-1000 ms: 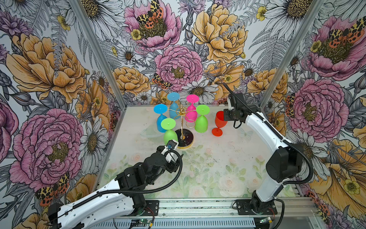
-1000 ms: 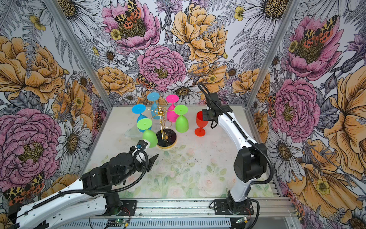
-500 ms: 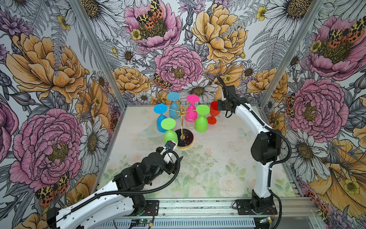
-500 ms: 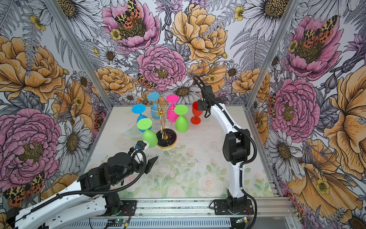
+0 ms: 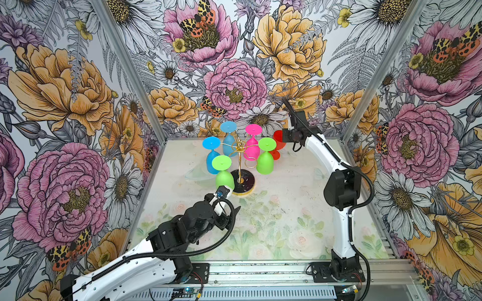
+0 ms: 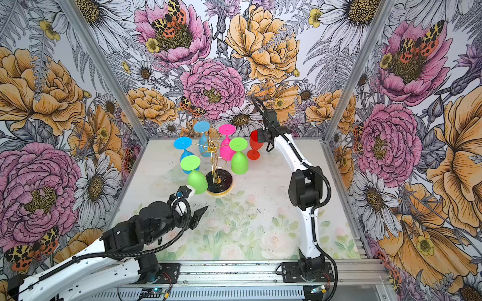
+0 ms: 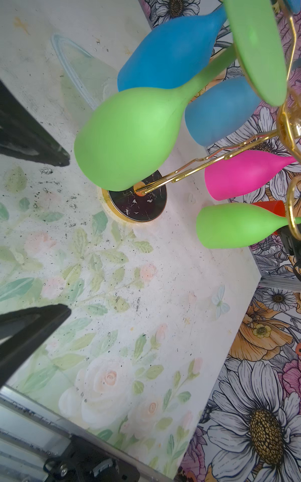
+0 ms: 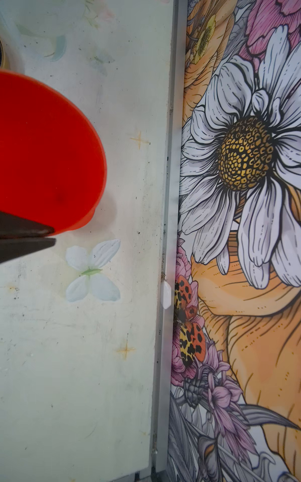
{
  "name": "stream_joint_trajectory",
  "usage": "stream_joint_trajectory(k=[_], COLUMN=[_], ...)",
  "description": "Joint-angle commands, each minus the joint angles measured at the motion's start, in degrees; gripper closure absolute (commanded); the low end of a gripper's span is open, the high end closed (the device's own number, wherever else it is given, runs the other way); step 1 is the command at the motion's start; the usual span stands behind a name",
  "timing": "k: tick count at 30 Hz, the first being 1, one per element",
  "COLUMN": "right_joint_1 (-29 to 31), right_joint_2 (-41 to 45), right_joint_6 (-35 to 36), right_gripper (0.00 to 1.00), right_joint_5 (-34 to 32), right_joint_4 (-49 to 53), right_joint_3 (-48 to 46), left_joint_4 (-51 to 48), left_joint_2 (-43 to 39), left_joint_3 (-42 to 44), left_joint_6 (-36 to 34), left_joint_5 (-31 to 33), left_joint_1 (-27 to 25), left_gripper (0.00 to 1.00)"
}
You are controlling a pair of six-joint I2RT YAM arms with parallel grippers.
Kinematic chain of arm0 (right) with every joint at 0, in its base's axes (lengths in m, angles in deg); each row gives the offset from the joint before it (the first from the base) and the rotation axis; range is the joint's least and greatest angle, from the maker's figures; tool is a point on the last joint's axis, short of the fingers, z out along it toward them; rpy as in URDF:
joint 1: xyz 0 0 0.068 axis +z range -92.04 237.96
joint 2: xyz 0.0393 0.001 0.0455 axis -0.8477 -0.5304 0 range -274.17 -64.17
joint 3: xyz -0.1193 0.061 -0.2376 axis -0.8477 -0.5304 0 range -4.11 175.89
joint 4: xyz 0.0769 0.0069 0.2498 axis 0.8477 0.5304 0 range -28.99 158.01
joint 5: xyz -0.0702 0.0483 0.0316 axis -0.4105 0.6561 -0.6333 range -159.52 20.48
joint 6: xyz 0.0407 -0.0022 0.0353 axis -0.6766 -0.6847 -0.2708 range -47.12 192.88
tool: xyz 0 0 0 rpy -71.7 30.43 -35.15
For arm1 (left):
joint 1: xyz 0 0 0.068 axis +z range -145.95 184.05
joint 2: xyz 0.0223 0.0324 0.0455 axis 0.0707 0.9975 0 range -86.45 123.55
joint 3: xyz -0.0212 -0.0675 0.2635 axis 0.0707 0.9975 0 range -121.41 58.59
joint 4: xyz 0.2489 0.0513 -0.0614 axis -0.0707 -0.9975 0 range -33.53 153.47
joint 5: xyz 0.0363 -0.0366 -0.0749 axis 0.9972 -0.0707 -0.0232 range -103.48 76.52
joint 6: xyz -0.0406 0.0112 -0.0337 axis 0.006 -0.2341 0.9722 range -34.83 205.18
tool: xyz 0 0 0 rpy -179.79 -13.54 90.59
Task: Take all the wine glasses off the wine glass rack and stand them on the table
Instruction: 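Slide the red glass farther from the robot behind the rack, then release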
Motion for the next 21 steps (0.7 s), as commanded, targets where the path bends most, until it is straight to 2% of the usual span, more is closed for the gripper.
stream_joint_trajectory(k=[1,21], right_joint_1=[0.29,1.48], right_joint_2=[-1.48,-2.12], right_joint_6=[-0.46,-0.12], right_gripper=[1.00,0.99], right_joint_5=[0.27,0.27], right_joint_4=[-0.55,-0.57], right_joint_3=[2.22,0.43], left_joint_4=[0.06,0.06], left_joint_2=[-1.38,-2.45], left_joint_3=[0.81,0.98], left_joint_6=[0.01,-0.17], left_joint_5=[-0.81,-1.86], left_joint_1=[0.50,0.06], left_gripper=[0.15,0.12])
